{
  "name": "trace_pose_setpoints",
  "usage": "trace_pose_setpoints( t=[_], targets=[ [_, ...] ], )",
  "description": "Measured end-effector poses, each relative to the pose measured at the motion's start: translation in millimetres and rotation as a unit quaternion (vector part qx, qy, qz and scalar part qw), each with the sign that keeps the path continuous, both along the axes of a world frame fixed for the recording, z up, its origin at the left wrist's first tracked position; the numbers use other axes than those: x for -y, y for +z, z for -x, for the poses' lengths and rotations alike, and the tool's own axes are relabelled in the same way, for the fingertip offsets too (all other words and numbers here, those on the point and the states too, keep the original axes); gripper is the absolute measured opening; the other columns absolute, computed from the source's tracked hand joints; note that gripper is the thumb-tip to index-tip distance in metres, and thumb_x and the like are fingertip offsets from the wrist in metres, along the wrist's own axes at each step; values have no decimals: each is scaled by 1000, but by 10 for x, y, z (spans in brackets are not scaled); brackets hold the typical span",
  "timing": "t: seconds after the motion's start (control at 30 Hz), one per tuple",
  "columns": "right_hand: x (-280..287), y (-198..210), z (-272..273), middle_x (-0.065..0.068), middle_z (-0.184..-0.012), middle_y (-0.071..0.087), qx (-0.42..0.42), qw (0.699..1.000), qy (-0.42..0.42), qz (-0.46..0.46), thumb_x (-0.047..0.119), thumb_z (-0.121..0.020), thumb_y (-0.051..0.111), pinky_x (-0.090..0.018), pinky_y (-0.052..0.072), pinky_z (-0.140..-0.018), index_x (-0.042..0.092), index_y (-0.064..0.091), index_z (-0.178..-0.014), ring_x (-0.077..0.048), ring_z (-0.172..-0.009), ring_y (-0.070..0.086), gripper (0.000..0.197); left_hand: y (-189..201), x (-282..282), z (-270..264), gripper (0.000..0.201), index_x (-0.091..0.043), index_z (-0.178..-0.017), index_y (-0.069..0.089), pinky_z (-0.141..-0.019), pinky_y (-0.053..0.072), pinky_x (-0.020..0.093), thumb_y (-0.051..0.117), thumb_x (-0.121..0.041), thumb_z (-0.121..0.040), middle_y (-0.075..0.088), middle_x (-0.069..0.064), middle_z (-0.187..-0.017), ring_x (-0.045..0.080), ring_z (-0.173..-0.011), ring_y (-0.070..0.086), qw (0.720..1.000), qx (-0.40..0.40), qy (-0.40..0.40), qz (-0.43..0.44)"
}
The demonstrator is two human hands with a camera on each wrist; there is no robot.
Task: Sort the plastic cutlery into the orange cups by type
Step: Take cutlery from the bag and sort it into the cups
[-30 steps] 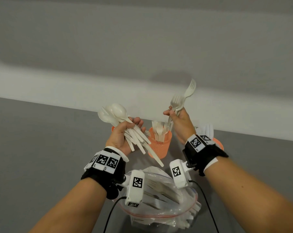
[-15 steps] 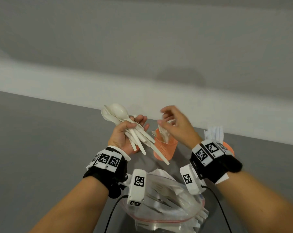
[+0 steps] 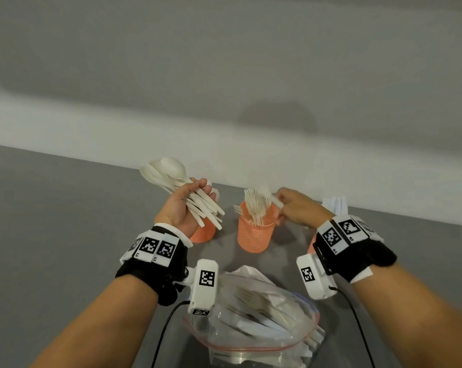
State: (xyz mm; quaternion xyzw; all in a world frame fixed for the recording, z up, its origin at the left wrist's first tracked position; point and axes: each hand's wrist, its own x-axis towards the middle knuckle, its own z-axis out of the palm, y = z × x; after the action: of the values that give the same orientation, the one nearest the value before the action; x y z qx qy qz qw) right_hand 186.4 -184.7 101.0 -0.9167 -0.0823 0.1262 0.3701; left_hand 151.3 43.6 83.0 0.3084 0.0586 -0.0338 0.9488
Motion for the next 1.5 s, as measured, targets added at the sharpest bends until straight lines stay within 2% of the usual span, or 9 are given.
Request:
trace_pose_setpoints(
  t=[0.2, 0.37, 0.57, 0.77, 1.0, 1.13, 1.23, 1.33, 1.5],
  targets=[
    [-171, -42, -80, -8, -95, 65, 102, 956, -121, -248, 13, -98, 37, -15, 39, -68, 11, 45, -107, -15, -89, 57, 12, -73, 169, 9, 15, -14, -77, 51, -55, 52, 24, 57, -21, -89, 52, -1, -62, 10, -53, 51, 995, -5, -38, -93],
    [-209, -297, -184, -12, -118, 57, 75, 963, -150, -213, 9, -90, 49, -30, 44, -87, 12, 50, -108, -26, -112, 54, 18, -22, 232, 115, 13, -12, -93, 56, -57, 55, 26, 44, -5, -93, 58, 1, -67, 10, -52, 58, 989, 18, -60, -137],
    [-309, -4, 13, -3, -116, 49, 273, 937, -118, -181, 13, -87, 58, -22, 41, -90, 13, 53, -114, -15, -106, 49, 27, 21, 280, 187, 19, -10, -100, 61, -67, 59, 29, 48, 0, -91, 75, 5, -82, 15, -71, 72, 974, 73, -82, -197],
    [-582, 272, 430, -12, -87, 62, 69, 967, 61, -236, 24, -86, 62, -40, 54, -82, 15, 62, -103, -25, -81, 64, 19, 105, 371, 231, 42, 9, -121, 53, -86, 53, 47, 60, 0, -81, 62, 29, -115, 38, -105, 63, 972, 78, -53, -217],
    [-634, 257, 494, -12, -84, 66, 22, 934, -47, -354, 20, -96, 42, -37, 57, -63, 3, 55, -104, -19, -67, 66, 23, 158, 372, 347, 24, -3, -112, 60, -74, 59, 36, 47, -6, -92, 72, 12, -90, 24, -83, 72, 960, 91, -126, -235],
    [-610, 251, 515, -4, -63, 53, 54, 895, -105, -430, 30, -98, 41, -30, 48, -49, 15, 49, -94, -16, -52, 53, 17, 166, 286, 413, 25, 3, -111, 59, -85, 55, 40, 48, -7, -91, 69, 19, -97, 25, -85, 71, 956, 90, -145, -237],
    [-681, 268, 602, 2, -53, 33, 49, 896, -92, -432, 42, -94, 46, -20, 30, -36, 17, 49, -93, -7, -38, 34, 25, 135, 241, 441, 16, 0, -100, 61, -78, 55, 40, 55, -8, -88, 70, 15, -80, 21, -69, 72, 955, 70, -126, -259],
    [-804, 278, 737, 0, -53, 47, 16, 910, -75, -407, 51, -86, 53, -15, 35, -32, 8, 53, -92, -3, -32, 45, 43, 109, 189, 470, 16, 1, -100, 63, -66, 59, 33, 55, -7, -88, 69, 14, -74, 18, -62, 71, 953, 66, -128, -266],
    [-880, 285, 870, -5, -52, 50, -53, 923, -21, -382, 18, -83, 67, -13, 34, -30, -1, 60, -88, -7, -32, 45, 21, 95, 51, 545, 15, -2, -100, 60, -60, 60, 31, 47, -3, -93, 71, 10, -69, 18, -63, 71, 949, 57, -153, -269]
  ],
)
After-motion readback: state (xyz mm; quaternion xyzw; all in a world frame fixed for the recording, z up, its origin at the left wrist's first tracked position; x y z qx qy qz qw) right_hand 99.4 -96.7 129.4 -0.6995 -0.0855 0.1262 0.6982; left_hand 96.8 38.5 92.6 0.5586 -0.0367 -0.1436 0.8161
